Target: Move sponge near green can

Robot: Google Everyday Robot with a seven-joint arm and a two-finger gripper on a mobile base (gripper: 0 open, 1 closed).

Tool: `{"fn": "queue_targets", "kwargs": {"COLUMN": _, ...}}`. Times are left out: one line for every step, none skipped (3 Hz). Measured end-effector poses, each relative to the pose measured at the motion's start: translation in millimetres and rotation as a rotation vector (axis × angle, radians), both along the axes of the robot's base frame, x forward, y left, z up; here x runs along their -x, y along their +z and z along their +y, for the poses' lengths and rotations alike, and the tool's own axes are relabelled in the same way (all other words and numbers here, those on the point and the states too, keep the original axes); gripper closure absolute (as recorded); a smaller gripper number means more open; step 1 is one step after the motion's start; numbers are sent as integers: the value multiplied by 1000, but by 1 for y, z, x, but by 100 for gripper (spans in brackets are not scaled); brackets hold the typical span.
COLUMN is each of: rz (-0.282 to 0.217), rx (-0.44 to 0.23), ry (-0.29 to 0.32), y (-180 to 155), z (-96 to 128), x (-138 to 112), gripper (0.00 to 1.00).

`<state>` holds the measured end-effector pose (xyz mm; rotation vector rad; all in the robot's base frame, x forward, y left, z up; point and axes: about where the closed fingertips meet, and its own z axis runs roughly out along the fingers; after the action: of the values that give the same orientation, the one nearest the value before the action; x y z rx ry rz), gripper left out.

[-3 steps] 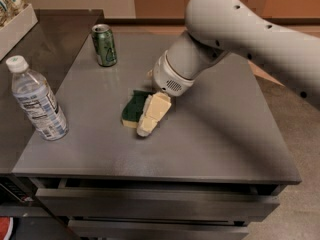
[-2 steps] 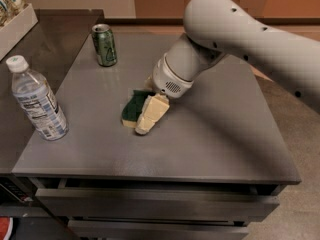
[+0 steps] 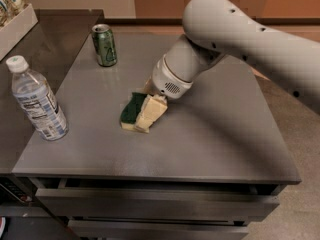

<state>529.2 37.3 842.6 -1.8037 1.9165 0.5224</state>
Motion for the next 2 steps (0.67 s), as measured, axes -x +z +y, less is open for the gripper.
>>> {"fn": "queue_targets", "kwargs": {"rz": -21, "rx": -26, "ry": -11, "y": 22, "z": 5, "x": -5, "gripper": 88}}
{"fn": "queue_targets", "kwargs": {"rz": -56, "rx": -49, "ry": -36, "y": 45, "z": 13, "x": -15, "gripper": 100}}
